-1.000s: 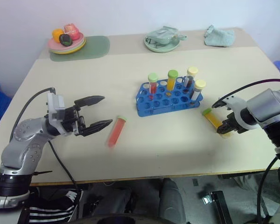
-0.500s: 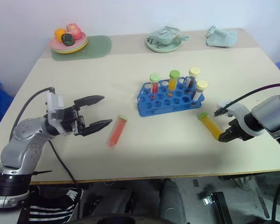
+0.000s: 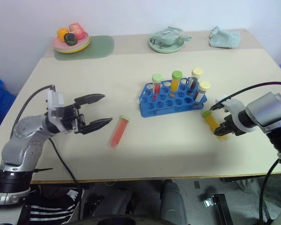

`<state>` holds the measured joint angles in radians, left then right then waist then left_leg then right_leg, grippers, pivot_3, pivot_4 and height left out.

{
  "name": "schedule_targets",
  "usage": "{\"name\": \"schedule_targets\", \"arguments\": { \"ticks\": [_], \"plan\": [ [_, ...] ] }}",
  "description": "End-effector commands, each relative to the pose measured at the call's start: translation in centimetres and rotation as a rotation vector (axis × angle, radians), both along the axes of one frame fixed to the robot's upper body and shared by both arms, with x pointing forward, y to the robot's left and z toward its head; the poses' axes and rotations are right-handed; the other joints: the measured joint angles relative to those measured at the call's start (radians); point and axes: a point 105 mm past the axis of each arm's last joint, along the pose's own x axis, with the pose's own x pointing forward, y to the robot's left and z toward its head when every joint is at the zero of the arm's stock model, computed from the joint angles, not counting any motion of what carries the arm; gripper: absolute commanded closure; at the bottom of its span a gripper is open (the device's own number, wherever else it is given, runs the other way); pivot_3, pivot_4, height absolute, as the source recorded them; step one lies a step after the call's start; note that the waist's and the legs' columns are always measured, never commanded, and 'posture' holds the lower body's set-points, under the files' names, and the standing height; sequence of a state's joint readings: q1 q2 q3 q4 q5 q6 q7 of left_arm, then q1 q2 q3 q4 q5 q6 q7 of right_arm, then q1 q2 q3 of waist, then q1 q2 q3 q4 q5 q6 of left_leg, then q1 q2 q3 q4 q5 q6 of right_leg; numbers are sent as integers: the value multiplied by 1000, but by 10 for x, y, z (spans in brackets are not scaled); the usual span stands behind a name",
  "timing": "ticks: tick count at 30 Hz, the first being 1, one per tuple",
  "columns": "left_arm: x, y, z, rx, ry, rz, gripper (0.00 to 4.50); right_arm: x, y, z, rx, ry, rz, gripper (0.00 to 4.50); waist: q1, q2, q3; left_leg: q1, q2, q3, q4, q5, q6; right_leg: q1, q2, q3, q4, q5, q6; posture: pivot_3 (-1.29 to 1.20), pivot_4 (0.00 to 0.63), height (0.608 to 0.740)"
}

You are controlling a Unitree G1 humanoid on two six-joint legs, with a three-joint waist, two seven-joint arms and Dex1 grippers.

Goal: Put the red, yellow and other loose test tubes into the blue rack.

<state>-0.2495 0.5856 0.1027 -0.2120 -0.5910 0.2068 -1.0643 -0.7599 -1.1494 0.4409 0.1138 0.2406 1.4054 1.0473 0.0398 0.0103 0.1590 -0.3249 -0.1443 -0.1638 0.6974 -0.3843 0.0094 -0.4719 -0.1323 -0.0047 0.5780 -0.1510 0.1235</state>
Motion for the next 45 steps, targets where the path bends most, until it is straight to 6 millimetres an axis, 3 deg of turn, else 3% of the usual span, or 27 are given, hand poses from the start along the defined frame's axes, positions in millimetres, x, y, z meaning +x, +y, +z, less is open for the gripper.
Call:
{"name": "schedule_targets", "arguments": {
  "ticks": [1, 3, 7, 12, 15, 19, 24, 26, 33, 37, 45],
  "plan": [
    [-3, 1, 9, 5, -50, 5, 0, 9, 0, 10, -9, -60, -11, 2669, -1, 0, 0, 0, 0, 0, 0, 0, 0, 0, 0, 0, 0, 0, 0, 0, 150, 740],
    [-3, 2, 9, 6, -49, 8, 0, 9, 1, 9, -11, -54, -6, 2669, -1, 0, 0, 1, 0, 0, 0, 0, 0, 1, 0, 0, 0, 0, 0, 0, 150, 740],
    [-4, 3, 9, 9, -47, 13, 0, 10, 3, 6, -29, -61, 8, 3684, -2, 0, 0, 1, 0, 0, 0, 0, 0, 1, 0, 0, 0, 0, 0, 0, 150, 740],
    [-4, 3, 8, 9, -45, 17, 0, 2, 6, 8, -19, -33, 63, 3690, -1, 0, 0, 1, 0, 0, 0, 0, 0, 1, 0, 0, 0, 0, 0, 0, 150, 740],
    [-4, 4, 9, 10, -47, 17, 0, -17, 16, 16, 10, -11, 280, 3690, 4, 1, 0, 0, 0, 0, 0, 0, 0, 0, 0, 0, 0, 0, 0, 0, 150, 740],
    [-4, 5, 9, 9, -49, 16, 0, -25, 36, 31, 95, -119, 515, 3690, -1, 0, 0, -4, 0, -1, 0, 0, 0, -3, 0, -1, -1, 1, 2, 0, 150, 740],
    [-1, 5, 11, 10, -54, 13, 0, -28, 88, 66, 427, -527, 743, 3690, 1, 0, 0, 0, 2, 2, 0, 0, 0, -1, 2, 0, 0, 2, 1, 0, 150, 740],
    [0, 5, 12, 16, -58, 9, 0, -17, 93, 76, 543, -699, 642, 3690, 1, 0, 0, 1, 2, 1, 0, 0, 0, 1, 2, 0, -1, 2, 1, 0, 150, 740],
    [4, 8, 15, 23, -60, 4, 0, 11, 94, 87, 656, -1104, 401, 3690, 0, -1, 0, 3, 2, 0, 0, 0, 0, 3, 3, 1, -1, 2, 1, 0, 150, 740],
    [6, 8, 16, 26, -61, 4, 0, 26, 93, 88, 574, -1300, 309, 3690, -2, -1, 0, 3, 2, 0, 0, 0, 0, 3, 3, 1, -1, 2, 1, 0, 150, 740],
    [10, 13, 18, 38, -65, 6, 0, 40, 116, 59, 529, -1405, 235, 3690, -7, 0, 0, 4, 2, 0, 0, 0, 0, 2, 3, 1, 0, 3, 1, 0, 150, 740]
  ]
}}
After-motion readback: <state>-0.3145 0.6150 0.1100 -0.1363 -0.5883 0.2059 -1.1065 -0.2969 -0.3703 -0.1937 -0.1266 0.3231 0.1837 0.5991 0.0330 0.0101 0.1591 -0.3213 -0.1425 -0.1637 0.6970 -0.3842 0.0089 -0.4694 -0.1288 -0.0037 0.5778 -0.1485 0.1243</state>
